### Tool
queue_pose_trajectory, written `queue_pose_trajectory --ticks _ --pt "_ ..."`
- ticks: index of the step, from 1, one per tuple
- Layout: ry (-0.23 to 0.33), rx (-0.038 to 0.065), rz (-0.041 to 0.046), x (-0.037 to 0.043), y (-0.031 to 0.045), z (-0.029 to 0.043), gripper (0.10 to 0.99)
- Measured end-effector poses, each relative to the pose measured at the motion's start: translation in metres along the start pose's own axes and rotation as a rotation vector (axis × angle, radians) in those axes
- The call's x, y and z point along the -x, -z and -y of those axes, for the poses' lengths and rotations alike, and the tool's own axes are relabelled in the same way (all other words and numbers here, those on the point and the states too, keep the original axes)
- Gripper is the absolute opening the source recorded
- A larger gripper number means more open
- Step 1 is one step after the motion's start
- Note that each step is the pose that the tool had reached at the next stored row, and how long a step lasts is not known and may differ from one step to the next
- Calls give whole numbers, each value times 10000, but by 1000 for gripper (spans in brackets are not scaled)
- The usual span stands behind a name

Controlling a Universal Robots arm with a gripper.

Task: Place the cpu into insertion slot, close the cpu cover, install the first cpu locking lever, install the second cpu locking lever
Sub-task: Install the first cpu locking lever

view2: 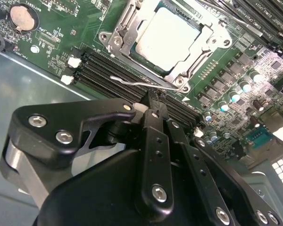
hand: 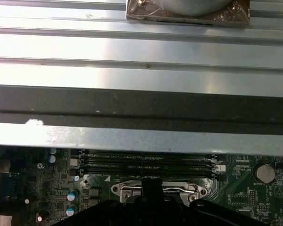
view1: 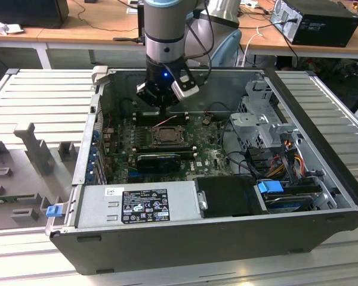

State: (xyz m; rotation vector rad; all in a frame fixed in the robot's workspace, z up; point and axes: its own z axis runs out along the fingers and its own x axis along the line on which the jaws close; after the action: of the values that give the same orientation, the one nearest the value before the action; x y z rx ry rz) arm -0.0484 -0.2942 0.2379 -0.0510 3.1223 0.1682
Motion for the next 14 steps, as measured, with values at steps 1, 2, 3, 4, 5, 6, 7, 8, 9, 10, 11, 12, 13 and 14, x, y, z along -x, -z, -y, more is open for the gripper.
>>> queue_pose_trajectory --ticks 1,2,3,4,5,6,7,8,9,10,11,12,13,14 --pt "-1 0 -1 0 -2 0 106" --pt "0 -1 -1 2 -5 1 106" --pt "1 -1 -1 6 -7 1 106" --pt "0 -1 -1 8 -9 1 106" --pt "-1 0 0 11 -12 2 106" --pt "4 2 1 13 -19 2 106" --pt "16 0 -3 23 -24 3 106" --pt "26 -1 -8 53 -29 4 106" --pt "39 0 -10 84 -39 2 106" --pt "42 0 -10 107 -47 -3 106" --pt "42 2 -11 116 -53 -8 106" --pt "43 6 -9 128 -64 -16 106" --pt "42 16 -8 134 -74 -19 106" --pt "42 20 -9 135 -83 -18 106"
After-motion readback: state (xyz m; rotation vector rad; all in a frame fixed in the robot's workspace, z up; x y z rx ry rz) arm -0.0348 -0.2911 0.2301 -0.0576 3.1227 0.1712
